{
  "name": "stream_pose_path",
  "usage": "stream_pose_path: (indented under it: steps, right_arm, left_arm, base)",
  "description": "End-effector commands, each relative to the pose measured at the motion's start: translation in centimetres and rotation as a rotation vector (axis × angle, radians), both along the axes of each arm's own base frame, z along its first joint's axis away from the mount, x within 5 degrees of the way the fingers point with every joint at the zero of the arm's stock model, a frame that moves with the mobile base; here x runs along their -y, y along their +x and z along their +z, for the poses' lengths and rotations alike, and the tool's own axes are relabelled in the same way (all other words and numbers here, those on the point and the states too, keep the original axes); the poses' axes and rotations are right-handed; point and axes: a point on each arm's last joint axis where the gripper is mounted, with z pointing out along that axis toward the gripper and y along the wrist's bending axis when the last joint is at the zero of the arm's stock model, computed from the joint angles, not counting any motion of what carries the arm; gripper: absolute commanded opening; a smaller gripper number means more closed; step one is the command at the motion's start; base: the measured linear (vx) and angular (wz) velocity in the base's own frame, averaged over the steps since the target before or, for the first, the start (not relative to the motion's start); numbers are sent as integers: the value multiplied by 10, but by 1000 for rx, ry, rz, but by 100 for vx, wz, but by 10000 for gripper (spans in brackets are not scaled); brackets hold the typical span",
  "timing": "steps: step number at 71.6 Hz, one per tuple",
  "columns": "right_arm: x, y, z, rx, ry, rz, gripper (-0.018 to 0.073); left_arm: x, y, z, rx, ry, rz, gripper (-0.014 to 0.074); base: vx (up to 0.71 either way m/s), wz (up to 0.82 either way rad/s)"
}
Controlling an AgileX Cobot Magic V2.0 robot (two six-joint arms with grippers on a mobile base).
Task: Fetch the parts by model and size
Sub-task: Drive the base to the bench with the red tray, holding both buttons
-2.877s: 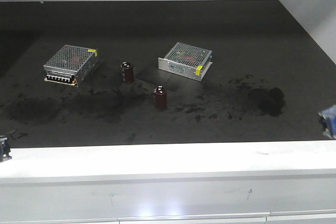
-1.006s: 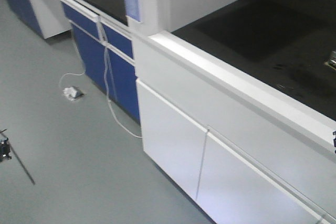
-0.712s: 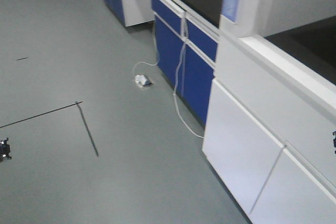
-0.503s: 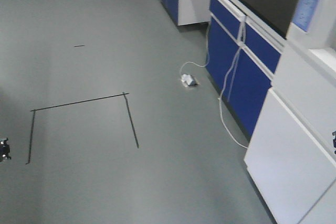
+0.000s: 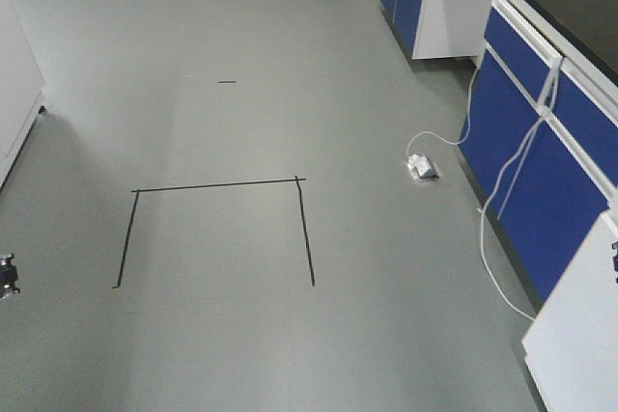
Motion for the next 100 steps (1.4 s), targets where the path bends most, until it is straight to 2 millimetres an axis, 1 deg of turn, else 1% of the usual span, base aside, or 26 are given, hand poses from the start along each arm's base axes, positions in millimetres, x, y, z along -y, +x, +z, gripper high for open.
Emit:
stream_pose_path:
  steps: [1, 38, 73, 100]
  right_arm:
    - [0, -1, 16, 102, 18, 1, -10]
    - [0, -1, 16, 102, 18, 1, -10]
    - [0, -1, 16, 102, 18, 1, -10]
    - [0, -1, 16, 102, 18, 1, -10]
  left_arm:
    - [1, 1, 16, 94, -39, -9, -7]
    - [1, 1, 16, 94, -39, -9, -7]
    - [1, 1, 16, 94, -39, -9, -7]
    - [1, 1, 16, 94, -39, -9, -7]
  base:
    - [20, 17]
    - [36, 5]
    - [54, -3]
    - [61, 10]
